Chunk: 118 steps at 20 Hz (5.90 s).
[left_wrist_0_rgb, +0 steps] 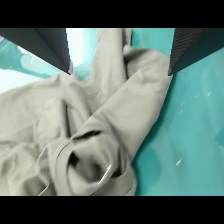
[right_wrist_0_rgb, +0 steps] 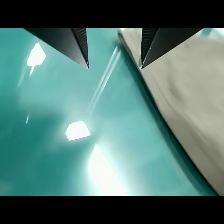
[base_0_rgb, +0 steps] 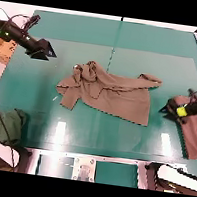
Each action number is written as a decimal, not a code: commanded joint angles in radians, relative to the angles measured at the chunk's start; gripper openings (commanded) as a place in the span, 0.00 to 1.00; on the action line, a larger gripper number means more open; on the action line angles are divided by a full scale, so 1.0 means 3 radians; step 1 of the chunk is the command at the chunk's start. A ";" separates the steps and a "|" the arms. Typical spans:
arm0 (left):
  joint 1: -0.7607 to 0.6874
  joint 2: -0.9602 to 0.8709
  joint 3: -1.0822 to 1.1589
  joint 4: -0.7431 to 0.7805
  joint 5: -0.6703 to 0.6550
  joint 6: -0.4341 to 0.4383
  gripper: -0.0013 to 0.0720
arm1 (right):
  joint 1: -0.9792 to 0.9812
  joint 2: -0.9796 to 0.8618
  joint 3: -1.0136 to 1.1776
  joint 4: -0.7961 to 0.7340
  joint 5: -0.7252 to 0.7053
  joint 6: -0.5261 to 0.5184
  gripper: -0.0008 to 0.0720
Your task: Fold the shirts.
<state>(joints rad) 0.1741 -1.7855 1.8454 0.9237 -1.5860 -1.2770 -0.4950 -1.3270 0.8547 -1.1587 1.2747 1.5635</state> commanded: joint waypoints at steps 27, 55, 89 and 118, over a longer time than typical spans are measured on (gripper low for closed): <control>-0.0905 -0.0009 -0.1703 0.0454 0.0491 0.0540 0.69 | -0.0107 0.0045 -0.0052 0.0857 -0.0707 -0.0605 0.03; -0.0941 0.0248 -0.2239 0.0015 0.0984 0.0891 0.05 | -0.0084 0.0047 -0.0047 0.0923 -0.0636 -0.0654 0.03; -0.0914 0.2337 -0.0155 0.0985 0.1698 -0.0834 0.05 | -0.0284 0.1240 0.2352 0.1785 -0.0066 -0.0420 0.03; 0.0304 0.0834 -0.1869 -0.0137 0.0172 0.0359 0.07 | -0.0760 0.0058 0.0635 0.0652 -0.0032 -0.1094 0.03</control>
<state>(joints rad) 0.2272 -1.6493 1.5650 0.8619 -1.6089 -1.2457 -0.6716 -1.4231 1.1664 -0.8795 1.3151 1.2381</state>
